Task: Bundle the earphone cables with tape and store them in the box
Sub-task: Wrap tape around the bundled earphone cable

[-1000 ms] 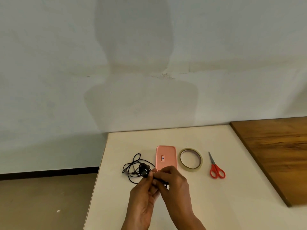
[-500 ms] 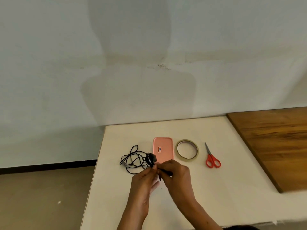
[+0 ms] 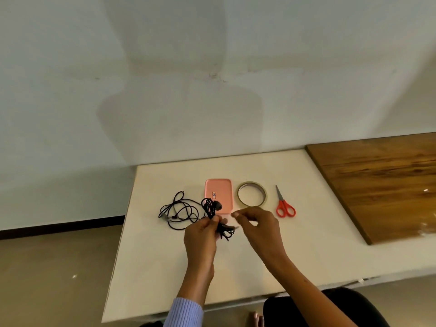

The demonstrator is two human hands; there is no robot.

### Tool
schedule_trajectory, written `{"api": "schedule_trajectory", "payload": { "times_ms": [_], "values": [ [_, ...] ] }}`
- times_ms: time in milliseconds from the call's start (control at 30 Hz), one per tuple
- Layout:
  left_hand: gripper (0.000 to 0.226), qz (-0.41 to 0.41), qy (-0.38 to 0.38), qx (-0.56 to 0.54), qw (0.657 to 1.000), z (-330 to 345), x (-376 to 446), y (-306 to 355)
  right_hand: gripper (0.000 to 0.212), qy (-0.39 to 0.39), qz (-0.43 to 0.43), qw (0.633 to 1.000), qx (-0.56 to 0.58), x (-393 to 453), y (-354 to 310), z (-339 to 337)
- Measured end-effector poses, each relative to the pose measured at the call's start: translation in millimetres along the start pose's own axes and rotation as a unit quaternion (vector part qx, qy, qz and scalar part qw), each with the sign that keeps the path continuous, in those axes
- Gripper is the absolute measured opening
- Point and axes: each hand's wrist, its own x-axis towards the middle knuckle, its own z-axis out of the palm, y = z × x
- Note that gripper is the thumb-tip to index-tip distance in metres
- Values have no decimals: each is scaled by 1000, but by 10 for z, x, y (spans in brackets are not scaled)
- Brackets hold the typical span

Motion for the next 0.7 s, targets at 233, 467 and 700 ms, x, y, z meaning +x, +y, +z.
{"api": "schedule_trajectory", "payload": {
  "times_ms": [233, 467, 700],
  "values": [
    [22, 20, -49, 54, 997, -38, 7, 39, 58, -118, -22, 927, -355, 321, 298, -103],
    [22, 4, -75, 72, 995, -139, 34, 26, 29, -91, -32, 865, -493, 193, 353, 55],
    [21, -84, -141, 35, 986, -356, 93, 59, 14, -24, -45, 904, -425, -64, 149, -145]
  ]
}}
